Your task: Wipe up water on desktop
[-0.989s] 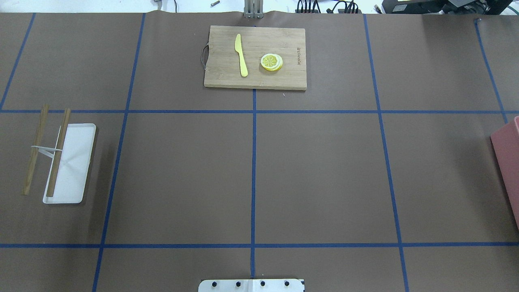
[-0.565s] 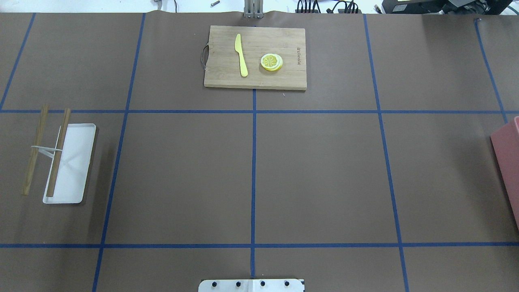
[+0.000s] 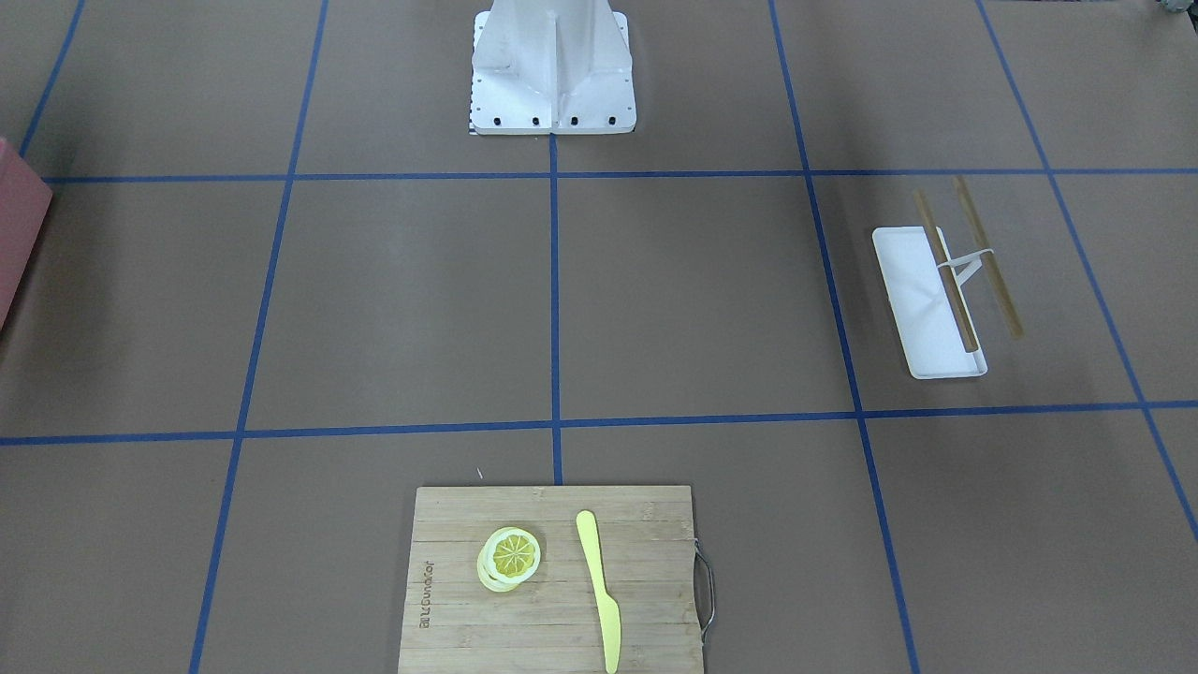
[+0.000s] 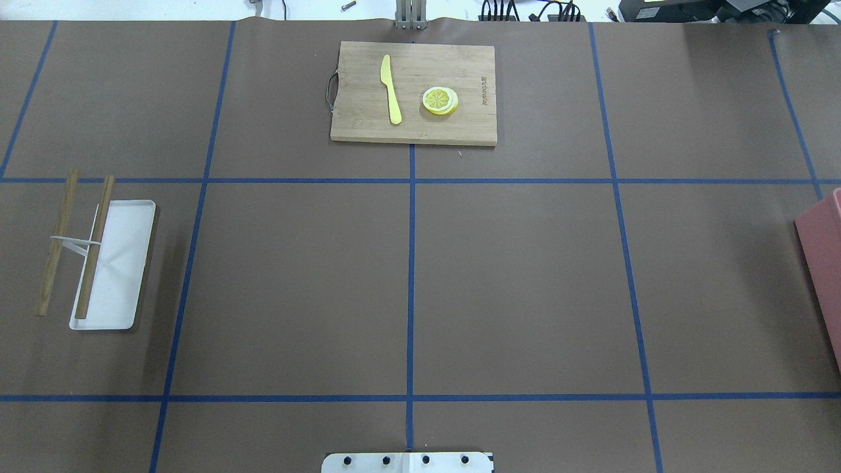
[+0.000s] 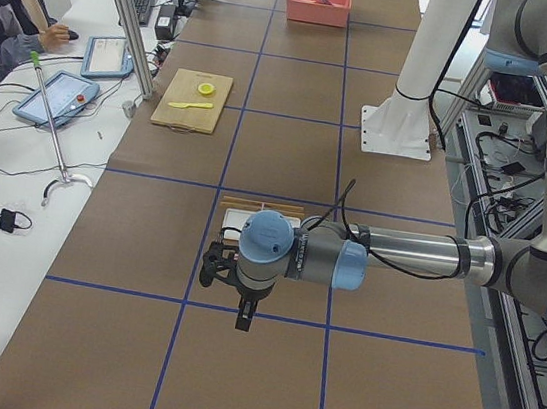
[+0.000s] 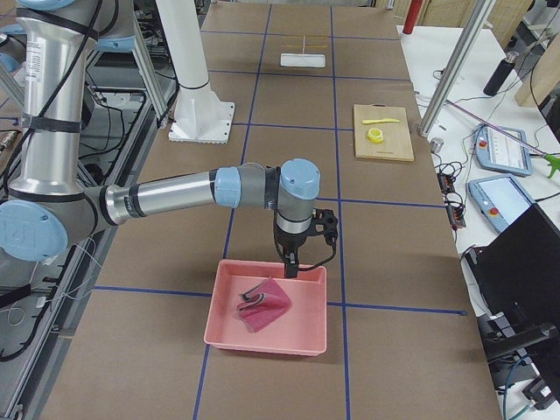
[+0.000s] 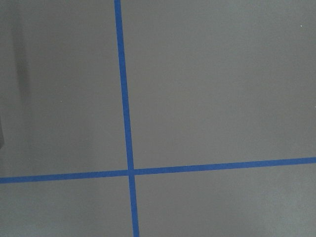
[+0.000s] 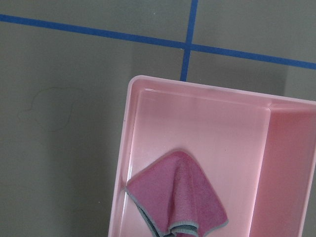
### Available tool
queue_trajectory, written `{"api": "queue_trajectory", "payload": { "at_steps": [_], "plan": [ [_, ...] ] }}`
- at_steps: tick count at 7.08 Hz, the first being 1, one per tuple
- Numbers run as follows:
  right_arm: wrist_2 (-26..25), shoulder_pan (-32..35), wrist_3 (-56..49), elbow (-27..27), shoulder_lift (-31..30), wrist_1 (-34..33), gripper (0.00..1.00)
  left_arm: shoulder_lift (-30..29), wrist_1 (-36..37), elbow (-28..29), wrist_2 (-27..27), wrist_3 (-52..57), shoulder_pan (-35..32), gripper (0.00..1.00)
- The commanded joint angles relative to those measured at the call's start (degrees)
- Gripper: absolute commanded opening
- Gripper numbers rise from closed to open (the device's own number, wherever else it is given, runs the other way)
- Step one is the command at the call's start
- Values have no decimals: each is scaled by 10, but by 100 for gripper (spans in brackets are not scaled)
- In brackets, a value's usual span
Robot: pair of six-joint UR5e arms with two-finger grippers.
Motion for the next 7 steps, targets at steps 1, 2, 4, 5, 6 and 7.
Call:
{"api": "queue_trajectory", "payload": {
  "at_steps": [1,2,4,5,6,7],
  "plan": [
    [0,0,-1,5,-2,0,100,-1,-1,0,0,0,1,98],
    [0,0,-1,5,1,0,100,-2,-1,-3,0,0,1,98],
    [1,0,1,5,0,-1,100,5,-1,-19,-12,-1,-1,98],
    [1,0,1,5,0,0,100,8,0,-17,-35,-1,-1,98],
    [1,1,2,5,1,0,100,8,-1,-16,-35,-1,0,98],
    [3,1,3,6,1,0,100,9,-1,-9,-32,0,0,98]
  ]
}}
